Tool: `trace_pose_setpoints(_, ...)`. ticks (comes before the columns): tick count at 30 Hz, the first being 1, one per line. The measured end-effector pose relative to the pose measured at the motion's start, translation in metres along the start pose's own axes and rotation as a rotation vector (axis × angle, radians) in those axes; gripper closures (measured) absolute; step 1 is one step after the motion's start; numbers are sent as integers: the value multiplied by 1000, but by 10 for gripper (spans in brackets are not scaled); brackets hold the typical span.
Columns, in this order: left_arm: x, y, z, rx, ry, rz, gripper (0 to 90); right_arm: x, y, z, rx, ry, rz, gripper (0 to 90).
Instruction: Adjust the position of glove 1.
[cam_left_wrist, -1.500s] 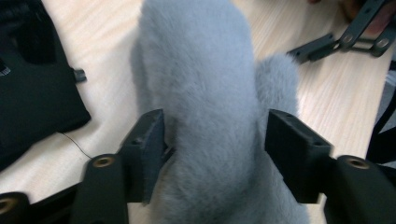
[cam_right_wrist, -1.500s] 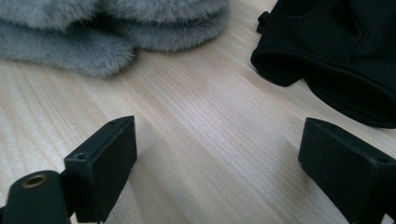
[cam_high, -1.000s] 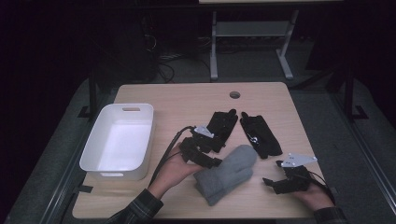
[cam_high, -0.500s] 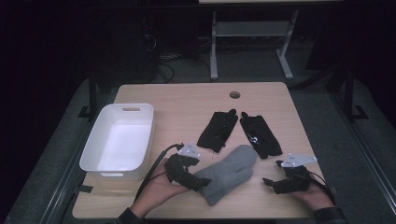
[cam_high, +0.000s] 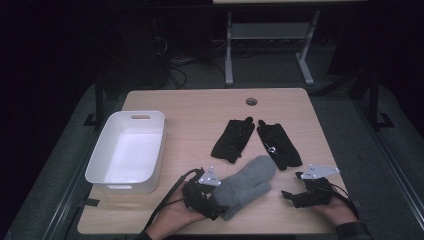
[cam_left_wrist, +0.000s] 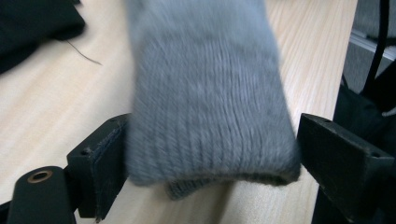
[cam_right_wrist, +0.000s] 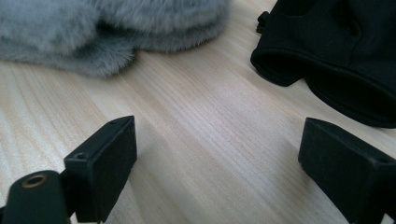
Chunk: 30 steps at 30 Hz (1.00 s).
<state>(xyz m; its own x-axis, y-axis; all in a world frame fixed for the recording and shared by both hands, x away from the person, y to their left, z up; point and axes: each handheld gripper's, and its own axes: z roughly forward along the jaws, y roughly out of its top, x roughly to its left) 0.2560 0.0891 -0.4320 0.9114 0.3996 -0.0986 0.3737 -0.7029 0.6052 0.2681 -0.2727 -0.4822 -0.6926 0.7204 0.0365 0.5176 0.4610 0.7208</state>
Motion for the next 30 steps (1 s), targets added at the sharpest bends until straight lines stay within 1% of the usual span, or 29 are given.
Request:
trace_pose_setpoints(1,-1,-1,3,8,4,-5,123,0,0,0,0,0,0,113)
trace_pose_setpoints(4,-1,0,1,-1,2,-15,130,0,0,0,0,0,0,113)
trace_pose_setpoints(8,0,1,-2,-19,-40,-69,144,0,0,0,0,0,0,113)
trace_pose_setpoints(9,0,2,-4,-14,-46,-64,145,0,0,0,0,0,0,113)
trace_pose_setpoints(10,-1,2,-4,-19,-48,-69,146,0,0,0,0,0,0,112)
trace_pose_setpoints(13,-6,6,-6,-60,-77,-110,147,0,0,0,0,0,0,112)
trace_pose_setpoints(14,-6,7,-7,-54,-73,-94,147,0,0,0,0,0,0,113)
trace_pose_setpoints(15,-7,8,-5,-46,-51,-85,147,0,0,0,0,0,0,113)
trace_pose_setpoints(16,-6,7,-4,-38,-38,-81,146,0,0,0,0,0,0,113)
trace_pose_setpoints(17,-5,6,-1,-37,-38,-94,146,0,0,0,0,0,0,113)
trace_pose_setpoints(19,-1,3,0,-19,-58,-95,145,0,0,0,0,0,0,113)
trace_pose_setpoints(22,-2,6,-6,-45,-42,-91,143,0,0,0,0,0,0,113)
trace_pose_setpoints(24,0,11,-13,-82,-38,-101,142,0,0,0,0,0,0,113)
trace_pose_setpoints(25,3,15,-18,-87,-33,-88,143,0,0,0,0,0,0,113)
trace_pose_setpoints(27,7,23,-23,-113,-34,-95,142,0,0,0,0,0,0,113)
trace_pose_setpoints(30,14,39,-26,-144,-23,-83,142,0,0,0,0,0,0,113)
